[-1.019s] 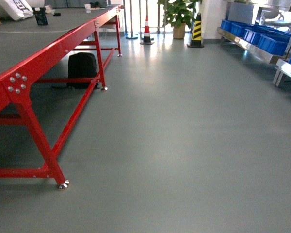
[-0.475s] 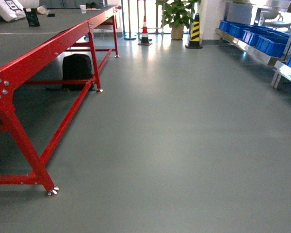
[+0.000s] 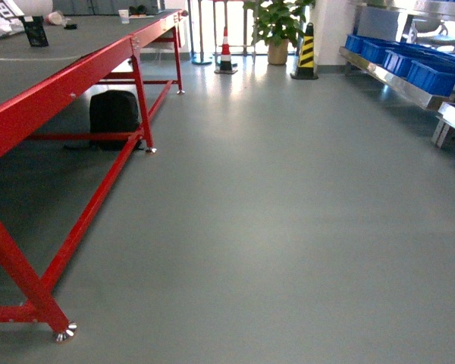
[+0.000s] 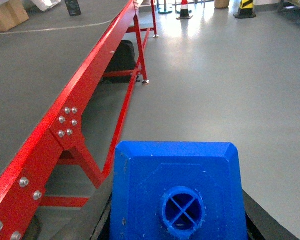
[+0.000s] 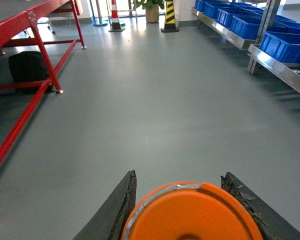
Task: Sort blue parts and orange caps into right shelf containers
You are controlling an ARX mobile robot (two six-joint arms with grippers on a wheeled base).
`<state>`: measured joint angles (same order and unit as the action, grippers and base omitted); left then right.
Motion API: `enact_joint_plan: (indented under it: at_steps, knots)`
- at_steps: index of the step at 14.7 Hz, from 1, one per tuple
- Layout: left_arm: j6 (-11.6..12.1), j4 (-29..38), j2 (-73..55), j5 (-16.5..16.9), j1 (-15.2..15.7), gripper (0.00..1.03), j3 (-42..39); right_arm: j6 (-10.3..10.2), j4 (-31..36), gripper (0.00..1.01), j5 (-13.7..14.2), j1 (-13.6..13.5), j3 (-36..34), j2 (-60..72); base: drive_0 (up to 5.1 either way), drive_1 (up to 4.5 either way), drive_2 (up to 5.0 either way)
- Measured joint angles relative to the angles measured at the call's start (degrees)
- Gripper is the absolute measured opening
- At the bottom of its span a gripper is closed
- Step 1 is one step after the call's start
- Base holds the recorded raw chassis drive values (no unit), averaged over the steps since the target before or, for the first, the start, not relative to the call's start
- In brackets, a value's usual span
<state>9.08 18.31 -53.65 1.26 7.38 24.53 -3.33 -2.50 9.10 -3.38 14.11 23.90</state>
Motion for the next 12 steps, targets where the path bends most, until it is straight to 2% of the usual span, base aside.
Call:
enact_joint_plan:
  at_steps: [12]
  knots:
    - [0.00,-0.09,0.00,0.02,-0.04,0.44,0.00,0.00,0.11,0.44,-0.02,0.00,-0.02,-0.09,0.0,4.31,-4.2]
